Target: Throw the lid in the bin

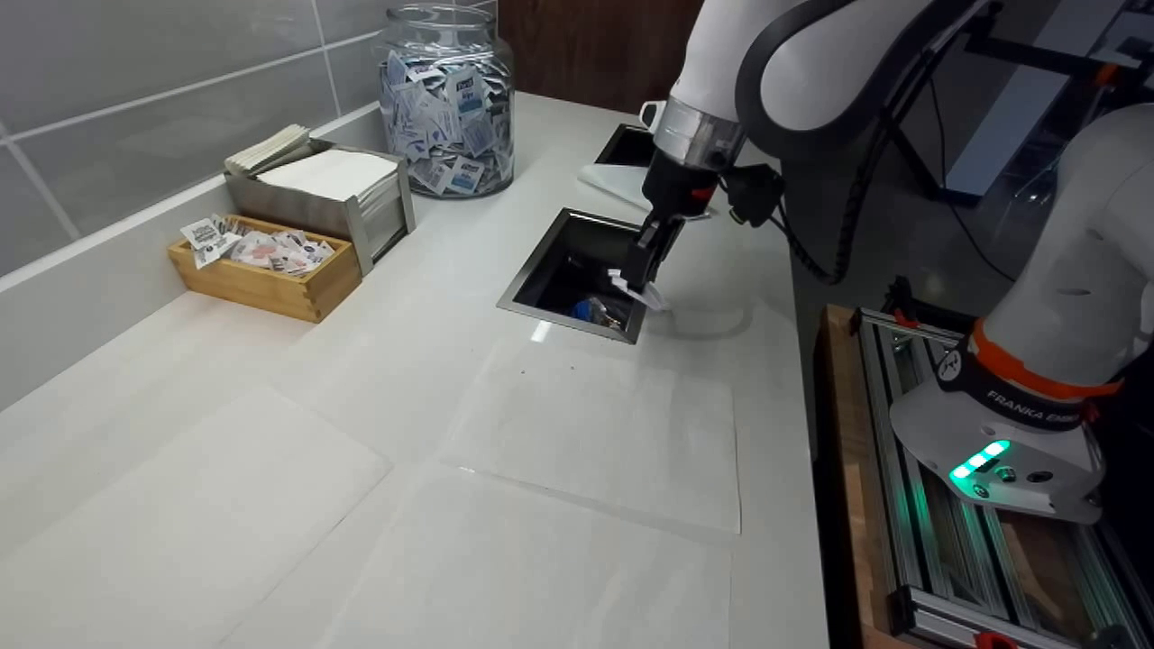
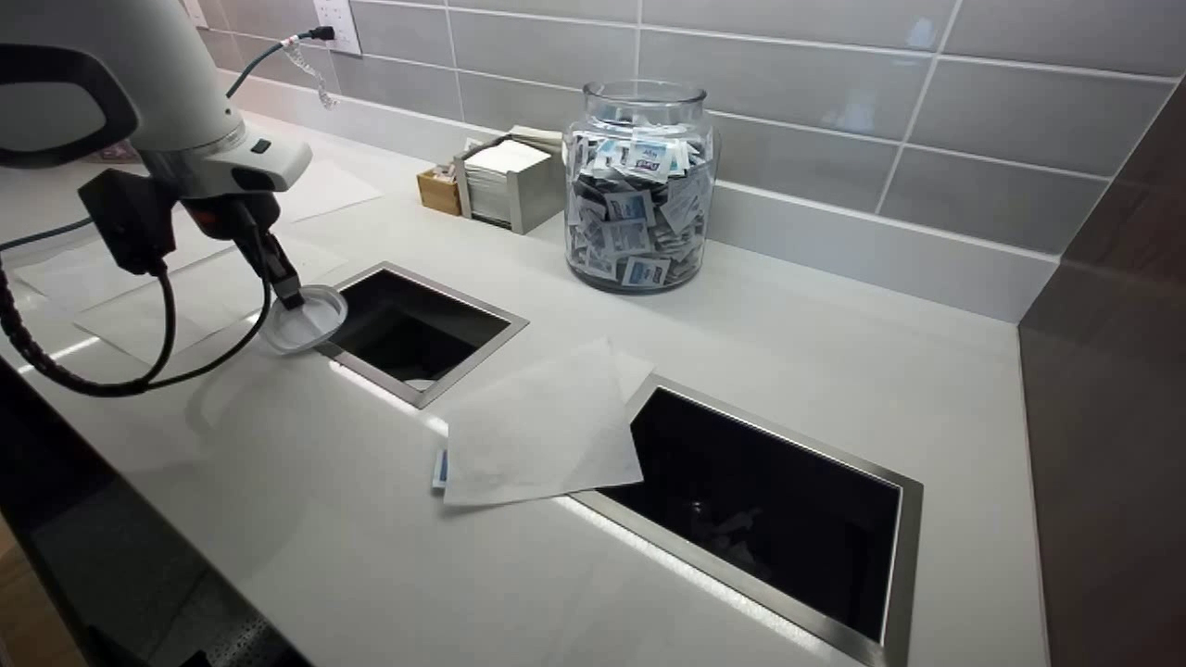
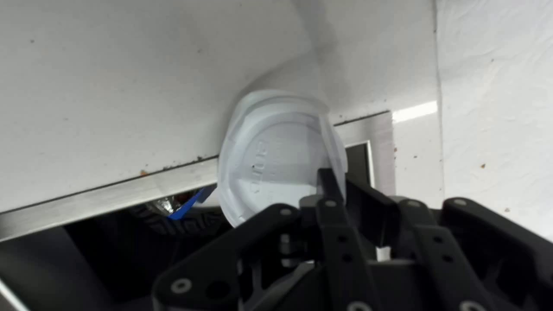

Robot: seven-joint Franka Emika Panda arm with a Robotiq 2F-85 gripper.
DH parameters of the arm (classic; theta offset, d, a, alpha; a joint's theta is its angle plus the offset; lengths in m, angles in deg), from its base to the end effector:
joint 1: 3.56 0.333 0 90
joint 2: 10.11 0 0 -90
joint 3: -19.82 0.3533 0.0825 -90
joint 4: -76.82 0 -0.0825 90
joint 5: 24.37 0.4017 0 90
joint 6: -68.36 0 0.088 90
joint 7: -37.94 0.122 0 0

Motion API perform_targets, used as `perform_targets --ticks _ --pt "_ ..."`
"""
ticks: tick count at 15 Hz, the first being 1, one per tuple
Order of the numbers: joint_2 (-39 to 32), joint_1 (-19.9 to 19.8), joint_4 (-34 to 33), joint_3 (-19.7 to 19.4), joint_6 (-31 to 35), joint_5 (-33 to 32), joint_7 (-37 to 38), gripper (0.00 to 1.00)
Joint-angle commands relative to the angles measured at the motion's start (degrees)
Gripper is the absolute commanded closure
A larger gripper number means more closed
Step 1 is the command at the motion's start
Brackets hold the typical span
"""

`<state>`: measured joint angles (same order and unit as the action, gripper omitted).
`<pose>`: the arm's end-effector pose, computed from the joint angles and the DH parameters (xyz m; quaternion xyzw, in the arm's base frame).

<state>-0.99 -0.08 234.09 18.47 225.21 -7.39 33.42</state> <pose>0.4118 0.0060 0.2891 -0.9920 0.0735 -0.0762 0.0684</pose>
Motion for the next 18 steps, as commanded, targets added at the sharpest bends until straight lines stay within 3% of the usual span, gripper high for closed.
perform_targets --ticks 1,2,4,7,8,11,12,14,18 --pt "3.5 -2.9 -0.1 0.7 0.2 -6.6 5.6 0.98" --pt "6.7 -3.4 3.0 1.0 1.1 -7.9 6.6 0.98" --pt "5.9 -4.7 -0.2 1.4 -0.3 -10.8 8.8 0.98" --pt "10.0 -5.0 2.7 1.2 -0.2 -12.3 9.0 0.94" --pt "10.2 -5.3 2.5 1.1 -0.2 -12.5 9.1 0.98" --pt "9.4 -6.0 0.0 1.1 -1.2 -13.9 8.9 0.98" --pt "9.6 -6.3 -0.1 1.2 -1.3 -14.5 8.9 0.68" --pt "10.8 -6.7 1.3 1.3 -0.6 -15.2 9.1 0.63" --pt "10.9 -7.8 0.9 1.6 -0.7 -17.0 9.6 0.32"
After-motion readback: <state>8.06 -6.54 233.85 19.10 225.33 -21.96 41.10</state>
